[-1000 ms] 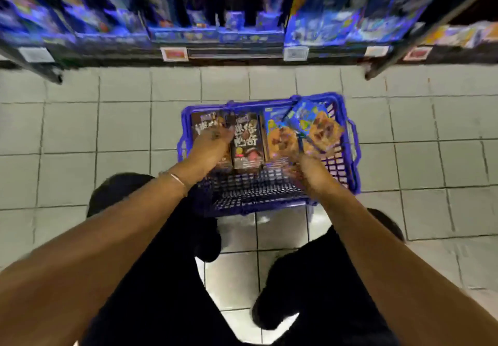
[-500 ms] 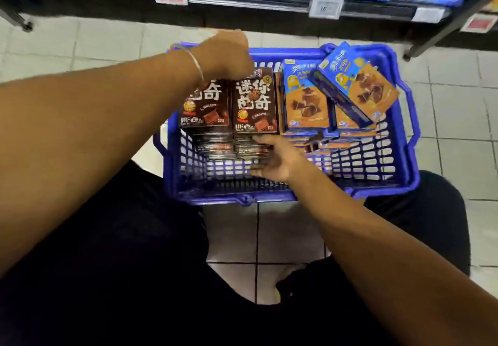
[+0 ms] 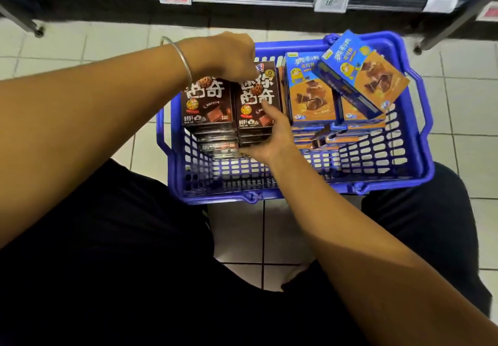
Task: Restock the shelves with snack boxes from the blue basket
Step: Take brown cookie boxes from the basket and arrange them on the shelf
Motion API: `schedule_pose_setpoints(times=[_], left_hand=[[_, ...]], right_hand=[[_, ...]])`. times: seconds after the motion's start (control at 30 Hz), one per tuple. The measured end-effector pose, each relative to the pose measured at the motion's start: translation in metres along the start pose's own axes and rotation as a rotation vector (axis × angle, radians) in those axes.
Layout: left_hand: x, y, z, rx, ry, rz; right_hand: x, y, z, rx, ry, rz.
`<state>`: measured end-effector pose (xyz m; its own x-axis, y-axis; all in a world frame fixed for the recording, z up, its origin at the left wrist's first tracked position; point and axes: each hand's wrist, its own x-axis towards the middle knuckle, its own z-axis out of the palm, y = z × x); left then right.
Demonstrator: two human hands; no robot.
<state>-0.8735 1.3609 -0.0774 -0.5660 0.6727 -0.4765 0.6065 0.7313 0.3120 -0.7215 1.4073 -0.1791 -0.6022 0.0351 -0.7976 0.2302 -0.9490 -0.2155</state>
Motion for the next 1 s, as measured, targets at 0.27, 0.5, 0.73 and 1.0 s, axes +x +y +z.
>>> schedule_pose_setpoints(times=[0.27, 0.5, 0.73, 1.0], left_hand=[[-0.001, -0.002, 0.000, 0.018, -0.019, 0.000], [-0.004, -0.001, 0.000, 0.045, -0.046, 0.009], [-0.005, 0.003, -0.002, 0.073, -0.039, -0.011], [-0.002, 0.000, -0.006, -0.039, 0.058, -0.059]], right_hand=[[-0.006, 0.006, -0.012, 0.024, 0.023, -0.082], [-0.007, 0.016, -0.012, -0.022, 0.183, -0.138], [-0.015, 0.016, 0.000, -0.071, 0.136, -0.159], [-0.030, 0.016, 0.008, 0.059, 0.204, -0.151]])
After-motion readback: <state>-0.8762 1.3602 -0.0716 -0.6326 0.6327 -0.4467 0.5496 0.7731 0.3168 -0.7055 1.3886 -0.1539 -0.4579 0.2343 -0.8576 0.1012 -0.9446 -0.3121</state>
